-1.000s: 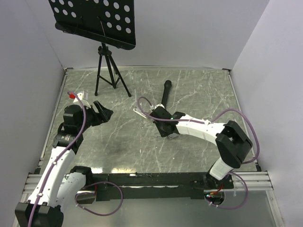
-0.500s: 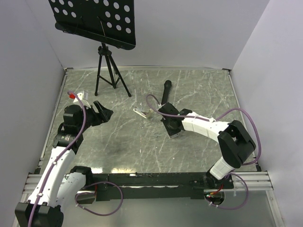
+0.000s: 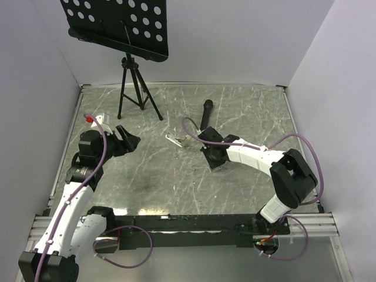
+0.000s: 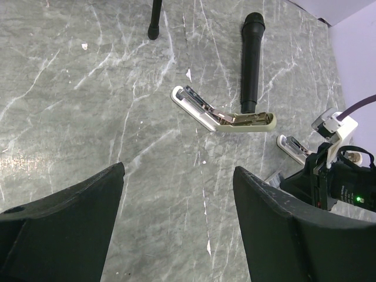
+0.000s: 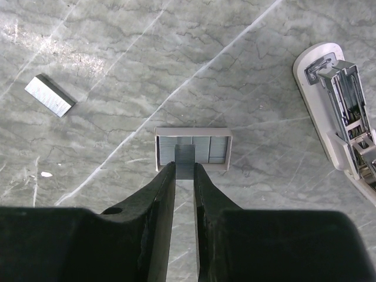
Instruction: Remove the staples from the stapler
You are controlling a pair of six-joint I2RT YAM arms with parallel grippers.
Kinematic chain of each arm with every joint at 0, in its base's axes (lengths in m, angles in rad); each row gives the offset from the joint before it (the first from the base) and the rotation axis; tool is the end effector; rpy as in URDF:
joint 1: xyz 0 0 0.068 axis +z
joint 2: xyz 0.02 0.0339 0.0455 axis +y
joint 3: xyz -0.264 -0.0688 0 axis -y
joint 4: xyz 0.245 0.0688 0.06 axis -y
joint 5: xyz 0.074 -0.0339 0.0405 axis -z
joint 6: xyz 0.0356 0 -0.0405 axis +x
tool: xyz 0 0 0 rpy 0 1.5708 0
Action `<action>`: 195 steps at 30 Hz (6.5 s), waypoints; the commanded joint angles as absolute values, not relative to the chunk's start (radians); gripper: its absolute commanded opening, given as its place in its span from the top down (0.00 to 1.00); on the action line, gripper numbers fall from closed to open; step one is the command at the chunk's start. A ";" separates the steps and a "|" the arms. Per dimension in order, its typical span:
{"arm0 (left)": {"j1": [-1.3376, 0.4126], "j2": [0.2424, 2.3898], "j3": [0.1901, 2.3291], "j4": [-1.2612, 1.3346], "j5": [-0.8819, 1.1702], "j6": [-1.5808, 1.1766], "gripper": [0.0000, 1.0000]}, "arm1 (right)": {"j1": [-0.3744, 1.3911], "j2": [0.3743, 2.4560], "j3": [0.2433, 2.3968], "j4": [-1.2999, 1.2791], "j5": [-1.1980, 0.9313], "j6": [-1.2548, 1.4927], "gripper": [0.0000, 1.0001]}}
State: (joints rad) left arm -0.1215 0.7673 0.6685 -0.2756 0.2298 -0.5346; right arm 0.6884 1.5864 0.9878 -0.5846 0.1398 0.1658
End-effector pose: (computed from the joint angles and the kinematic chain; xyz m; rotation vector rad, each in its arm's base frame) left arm 0.1785 -0.0300 0.2926 -0.2544 1.9759 -0.6531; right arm 0.2361 0.1878 0.1878 -0.6694 2.6485 0.0480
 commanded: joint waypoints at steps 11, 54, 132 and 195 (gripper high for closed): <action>-0.124 0.759 0.710 -0.259 0.232 -0.526 0.21 | 0.673 1.609 0.982 -0.574 0.135 0.156 0.75; -0.124 0.753 0.710 -0.261 0.227 -0.525 0.21 | 0.667 1.631 1.028 -0.600 0.153 0.163 0.72; -0.123 0.661 0.707 -0.267 0.118 -0.532 0.22 | 0.881 1.827 1.147 -0.403 0.103 0.135 0.48; -0.123 0.657 0.706 -0.265 0.127 -0.532 0.21 | 0.723 1.549 0.979 -0.515 0.133 0.133 0.75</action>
State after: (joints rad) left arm -0.1215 0.6647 0.6689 -0.2768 0.1303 -0.5350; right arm 0.7681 1.6264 1.0050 -0.5034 0.1162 0.1535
